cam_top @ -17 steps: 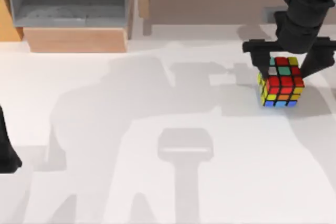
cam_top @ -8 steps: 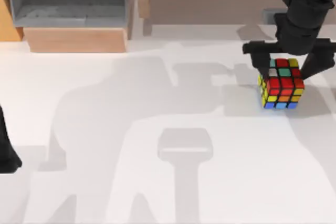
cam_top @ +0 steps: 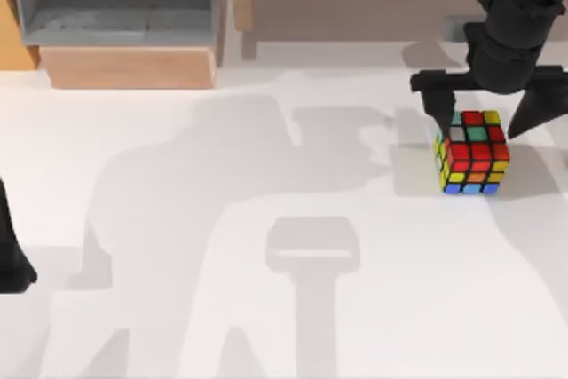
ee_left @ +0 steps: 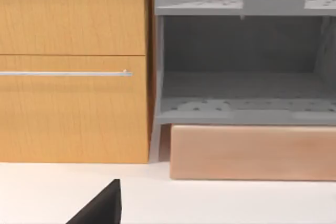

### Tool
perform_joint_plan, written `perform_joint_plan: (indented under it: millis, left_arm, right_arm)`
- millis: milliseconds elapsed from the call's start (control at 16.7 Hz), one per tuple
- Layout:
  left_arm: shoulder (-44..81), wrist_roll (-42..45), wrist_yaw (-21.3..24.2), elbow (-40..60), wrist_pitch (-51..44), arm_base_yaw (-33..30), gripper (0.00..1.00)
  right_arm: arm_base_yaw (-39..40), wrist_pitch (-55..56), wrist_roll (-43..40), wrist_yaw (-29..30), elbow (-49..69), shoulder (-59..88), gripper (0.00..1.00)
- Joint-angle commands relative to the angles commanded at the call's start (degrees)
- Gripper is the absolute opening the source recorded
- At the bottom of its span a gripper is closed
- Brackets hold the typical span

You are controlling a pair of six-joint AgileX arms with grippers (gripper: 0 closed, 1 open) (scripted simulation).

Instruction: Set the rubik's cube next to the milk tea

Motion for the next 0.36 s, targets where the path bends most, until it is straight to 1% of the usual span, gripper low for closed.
perform_joint_plan:
  millis: [60,360]
  left_arm:
    - [0.0,0.0,0.0,0.0,0.0,0.0,1.0]
    - [0.0,0.0,0.0,0.0,0.0,0.0,1.0]
  right_arm:
    - [0.0,0.0,0.0,0.0,0.0,0.0,1.0]
    - [0.0,0.0,0.0,0.0,0.0,0.0,1.0]
